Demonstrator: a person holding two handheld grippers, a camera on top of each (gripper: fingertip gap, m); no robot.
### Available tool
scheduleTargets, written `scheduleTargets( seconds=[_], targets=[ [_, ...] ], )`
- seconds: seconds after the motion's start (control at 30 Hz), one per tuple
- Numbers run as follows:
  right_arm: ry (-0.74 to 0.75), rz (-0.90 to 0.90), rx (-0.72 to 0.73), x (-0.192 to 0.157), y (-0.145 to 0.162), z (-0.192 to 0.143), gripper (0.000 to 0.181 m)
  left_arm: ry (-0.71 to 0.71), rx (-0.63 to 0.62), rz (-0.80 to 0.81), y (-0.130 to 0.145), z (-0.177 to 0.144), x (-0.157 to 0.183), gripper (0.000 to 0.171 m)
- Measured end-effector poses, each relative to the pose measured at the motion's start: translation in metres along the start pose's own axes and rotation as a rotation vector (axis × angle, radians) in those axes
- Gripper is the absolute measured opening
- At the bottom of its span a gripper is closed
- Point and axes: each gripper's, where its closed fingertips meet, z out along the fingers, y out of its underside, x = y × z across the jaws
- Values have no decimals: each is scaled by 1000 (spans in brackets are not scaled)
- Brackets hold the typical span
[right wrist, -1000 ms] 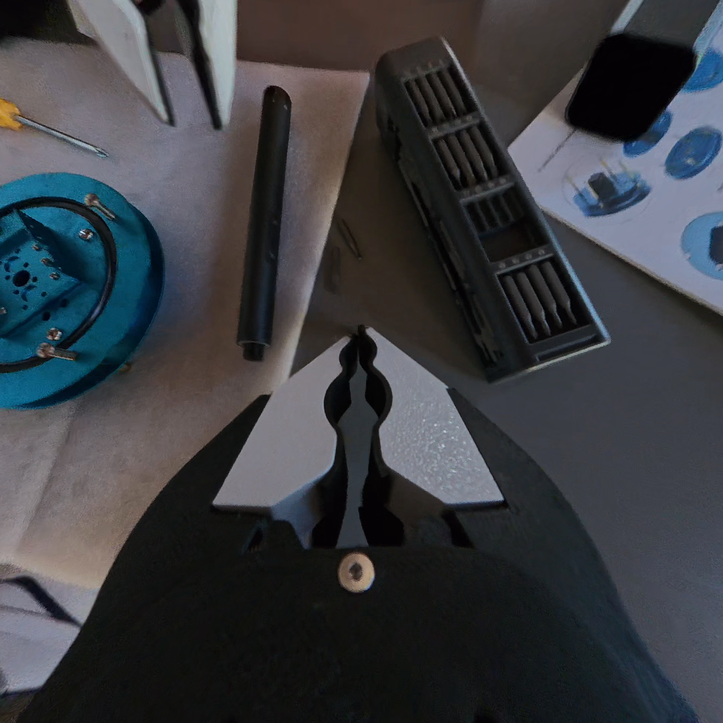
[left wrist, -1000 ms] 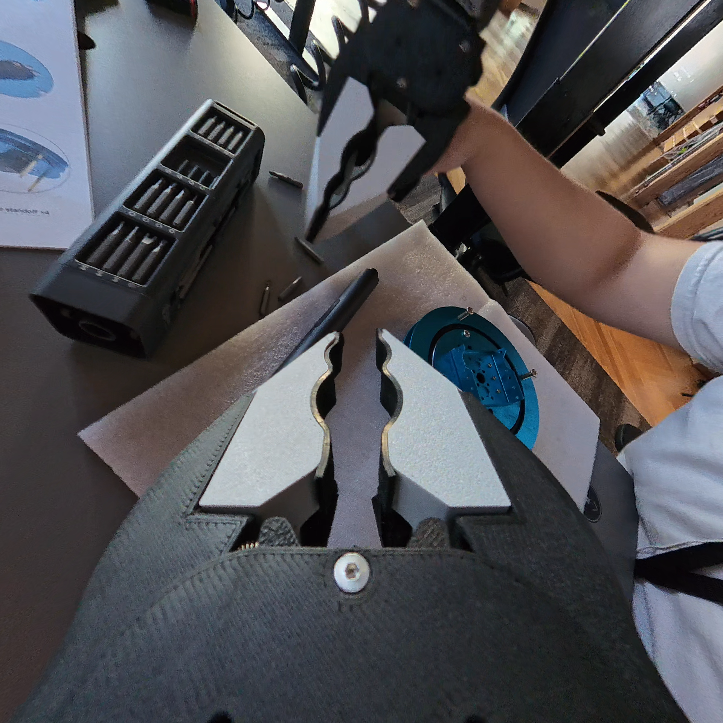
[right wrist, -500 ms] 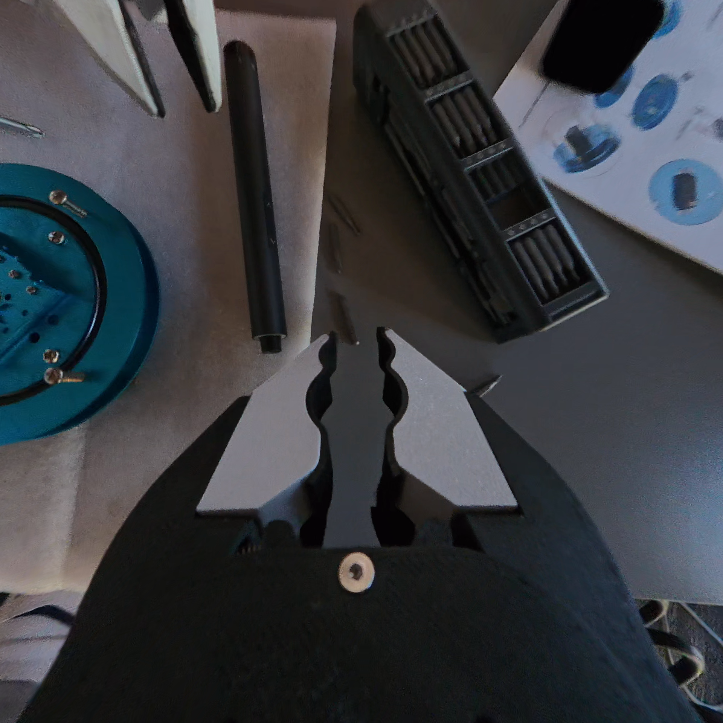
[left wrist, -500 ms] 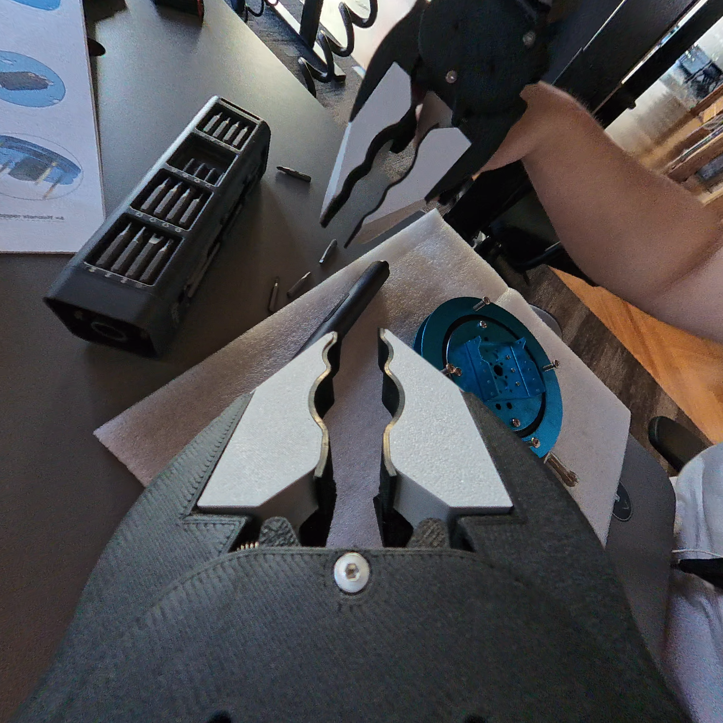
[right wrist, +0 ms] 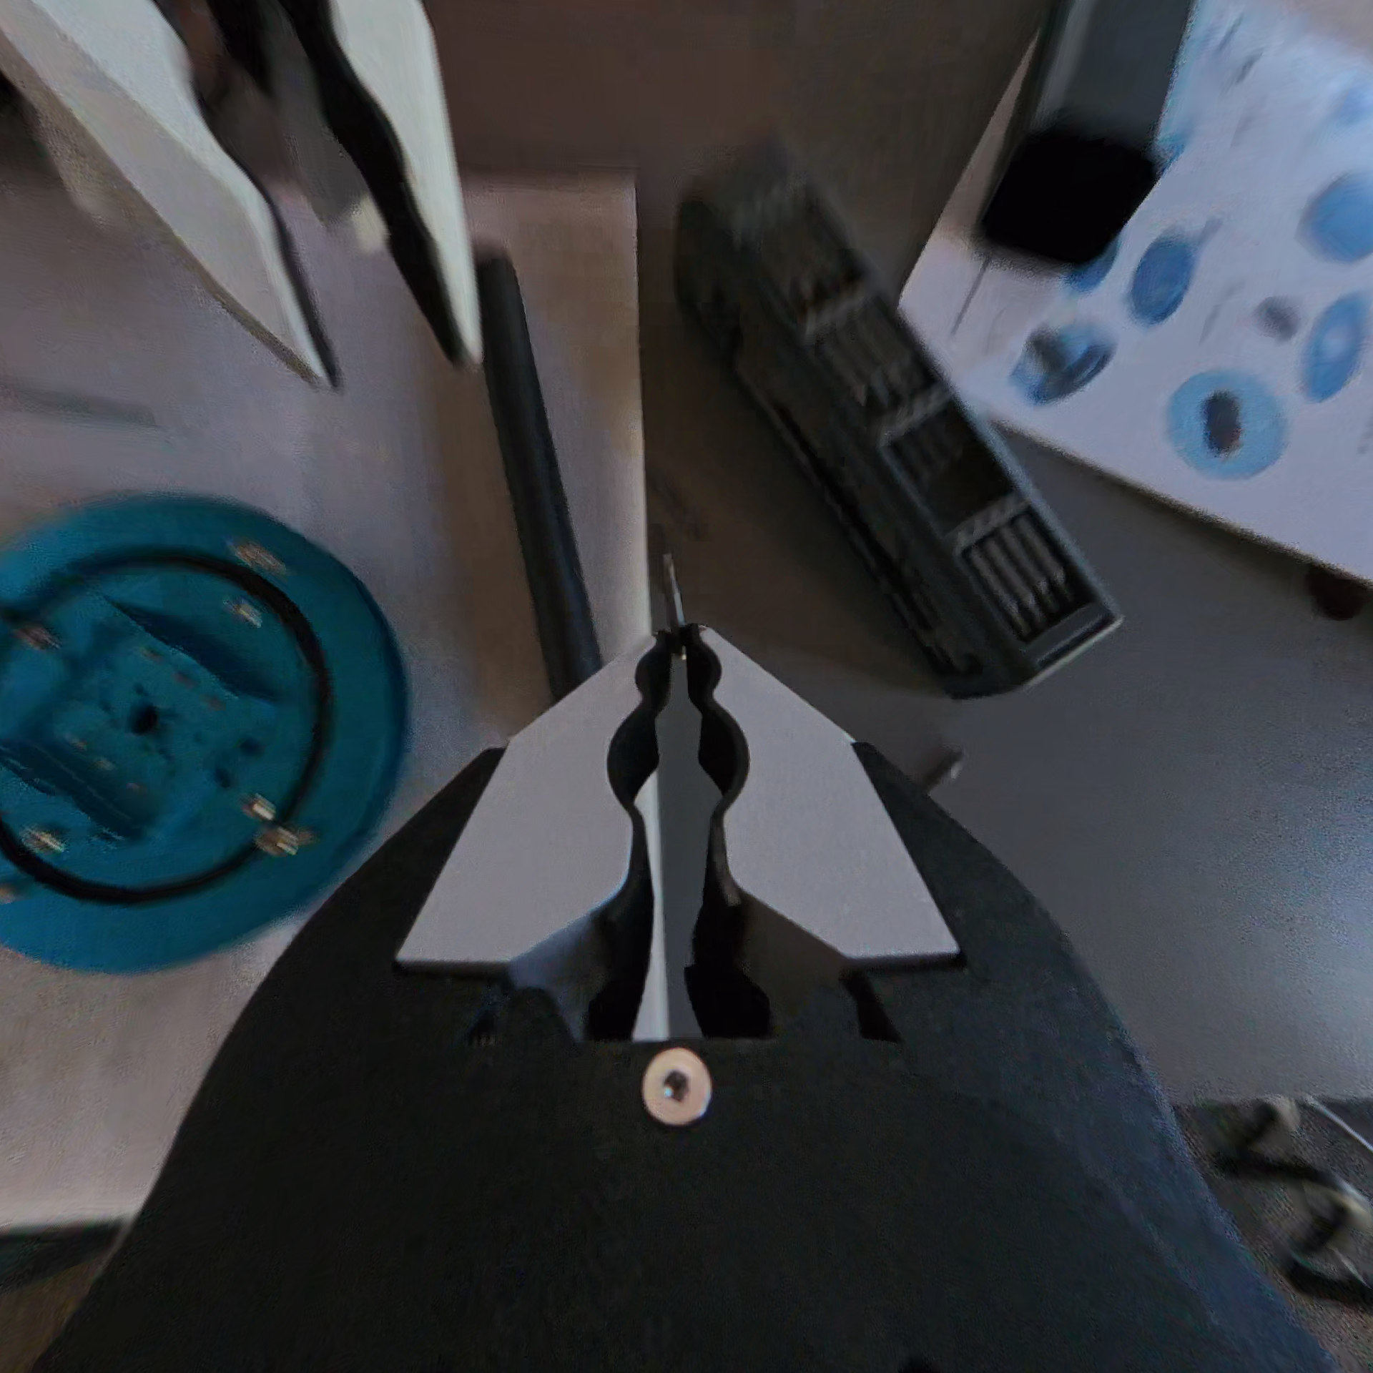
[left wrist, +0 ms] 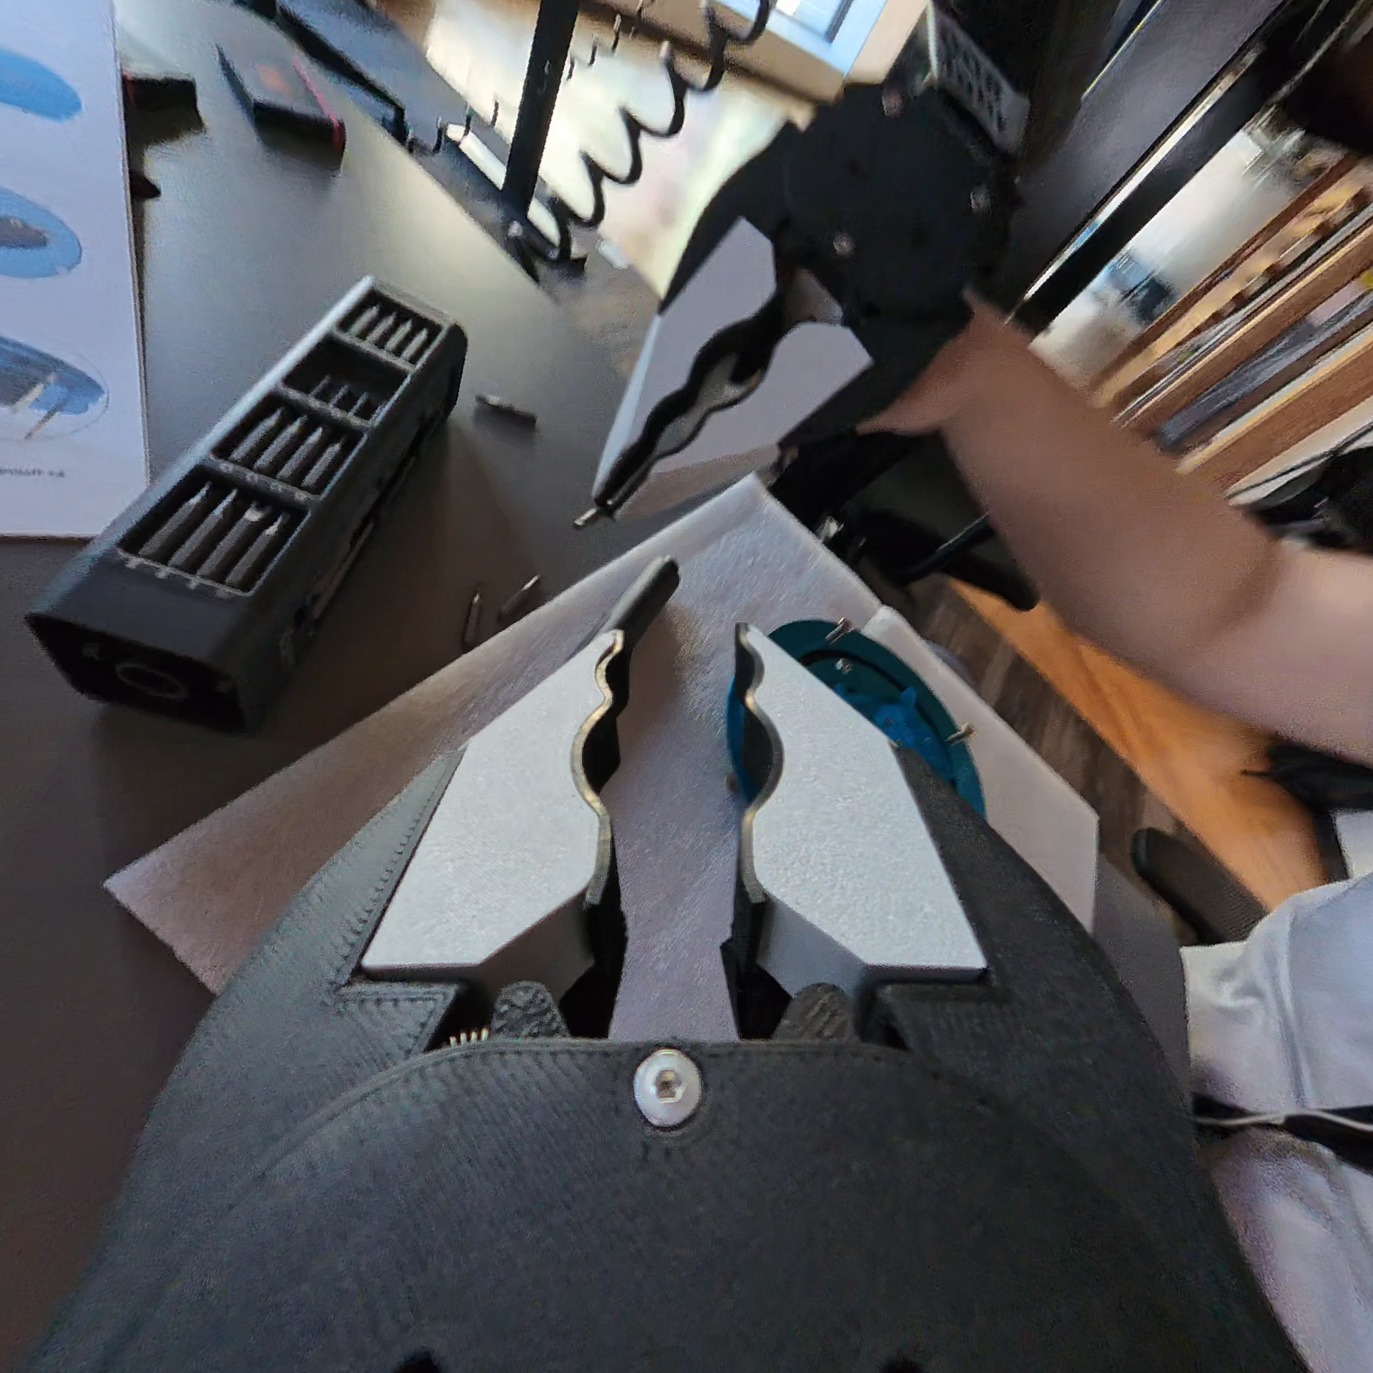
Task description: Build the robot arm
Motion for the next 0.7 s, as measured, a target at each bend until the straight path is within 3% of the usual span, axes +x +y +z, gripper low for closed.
scheduleTargets(
  seconds=[0.1,0.13,0.27,0.5,0.6,0.7],
  targets=[
    [-9,133,392,-23,-56,-28,2,72,120,-6,-19,-8,11,30],
    [-75,177,521,-38,-75,-40,2,114,181,2,-29,-13,19,31],
    [-200,245,839,-69,-119,-78,2,269,416,44,-62,-43,49,27],
    [-275,162,938,-96,-136,-87,2,396,550,208,-75,-70,96,16],
    [-277,149,937,-98,-136,-84,0,240,569,271,-75,-65,88,0],
    [-243,171,861,-91,-124,-64,0,136,515,313,-69,-54,76,0]
  ],
)
